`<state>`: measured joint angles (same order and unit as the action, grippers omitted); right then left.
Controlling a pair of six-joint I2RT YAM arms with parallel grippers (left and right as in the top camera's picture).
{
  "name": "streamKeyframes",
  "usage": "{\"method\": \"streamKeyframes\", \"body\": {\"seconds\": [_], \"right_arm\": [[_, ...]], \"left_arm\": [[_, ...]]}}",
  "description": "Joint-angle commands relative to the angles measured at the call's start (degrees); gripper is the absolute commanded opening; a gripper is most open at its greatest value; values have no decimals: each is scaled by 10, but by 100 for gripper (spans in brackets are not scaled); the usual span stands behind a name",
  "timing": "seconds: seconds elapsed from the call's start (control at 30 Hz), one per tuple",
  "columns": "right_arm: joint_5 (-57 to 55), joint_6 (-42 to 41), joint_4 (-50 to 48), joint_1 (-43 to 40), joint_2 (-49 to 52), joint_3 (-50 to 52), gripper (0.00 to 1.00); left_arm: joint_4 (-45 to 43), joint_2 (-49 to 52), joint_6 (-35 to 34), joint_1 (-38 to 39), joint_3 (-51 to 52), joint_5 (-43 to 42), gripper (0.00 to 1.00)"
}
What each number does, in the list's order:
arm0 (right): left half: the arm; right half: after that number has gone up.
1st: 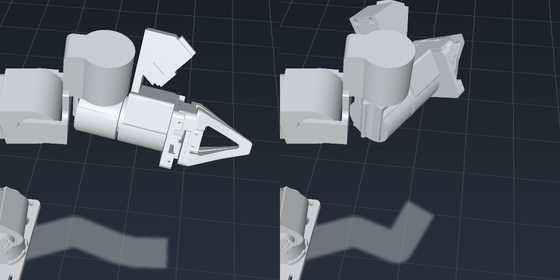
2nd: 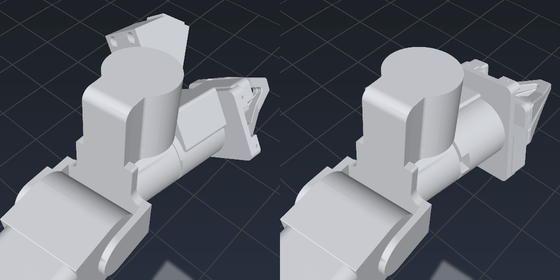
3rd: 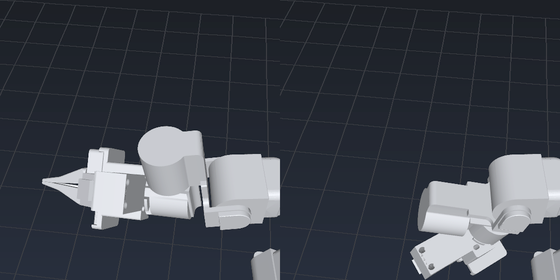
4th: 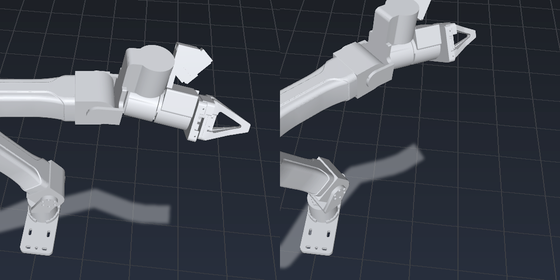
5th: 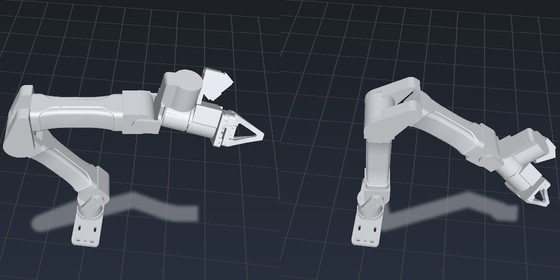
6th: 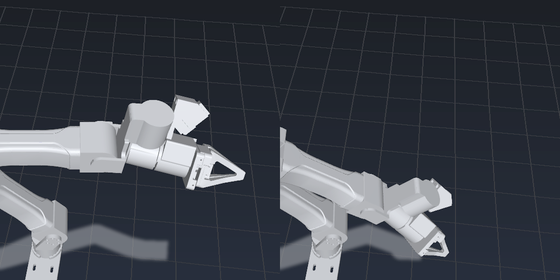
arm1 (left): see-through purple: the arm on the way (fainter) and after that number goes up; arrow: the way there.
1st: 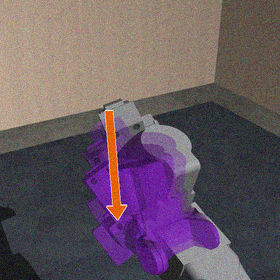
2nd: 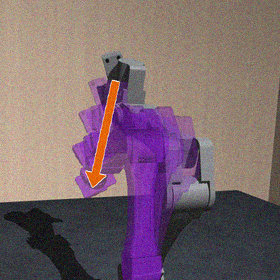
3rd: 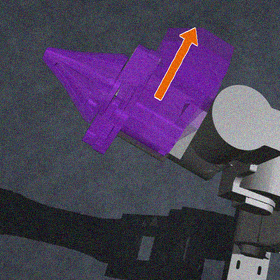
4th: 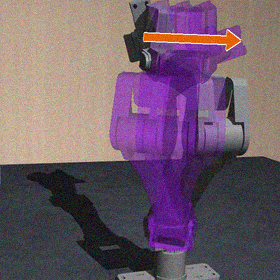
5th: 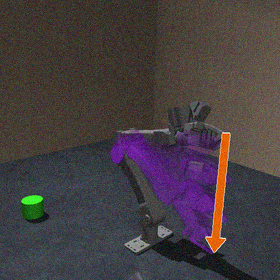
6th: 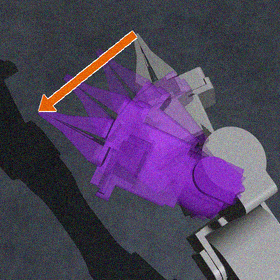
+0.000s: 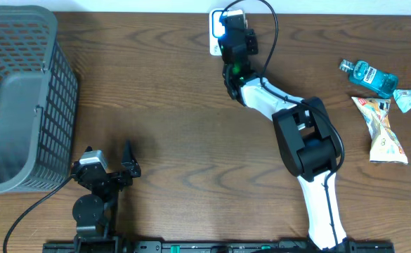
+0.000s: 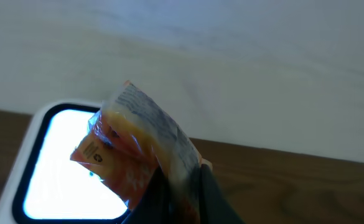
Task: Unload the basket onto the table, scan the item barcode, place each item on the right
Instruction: 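Lift the orange tissue pack and hold it in front of the scanner, then carry the tissue pack right and drop it at the right edge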
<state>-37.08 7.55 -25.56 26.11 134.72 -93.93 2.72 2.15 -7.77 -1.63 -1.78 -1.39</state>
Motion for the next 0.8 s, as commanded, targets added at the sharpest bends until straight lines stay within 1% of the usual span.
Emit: {"method": "streamKeyframes", "body": {"seconds": [0.0,0.07,0.13,0.2,0.23,0.3,0.43,0.47,0.6,0.7,0.77], "right_arm": [[-154,13,28,5,-59,-16,1],[-221,37,71,-2,-82,-16,1],[-281,38,151,-14,-103,-16,1],[-290,32,245,-32,-113,-16,1],[-290,15,293,-43,-115,-16,1],[-290,-45,399,-74,-115,-16,1],[-282,-234,595,-160,-115,-16,1],[-275,-266,626,-183,-115,-16,1],[-227,-341,707,-285,-115,-16,1],[-188,-372,742,-358,-115,-16,1],[-143,-405,759,-404,-115,-16,1]], "left_arm": [[12,0,-5,-1,16,3,98],[12,0,-5,-1,16,3,98],[12,0,-5,-1,16,3,98],[12,0,-5,-1,16,3,98],[12,0,-5,-1,16,3,98],[12,0,-5,-1,16,3,98],[12,0,-5,-1,16,3,98],[12,0,-5,-1,16,3,98],[12,0,-5,-1,16,3,98],[12,0,-5,-1,16,3,98],[12,0,-5,-1,16,3,98]]}}
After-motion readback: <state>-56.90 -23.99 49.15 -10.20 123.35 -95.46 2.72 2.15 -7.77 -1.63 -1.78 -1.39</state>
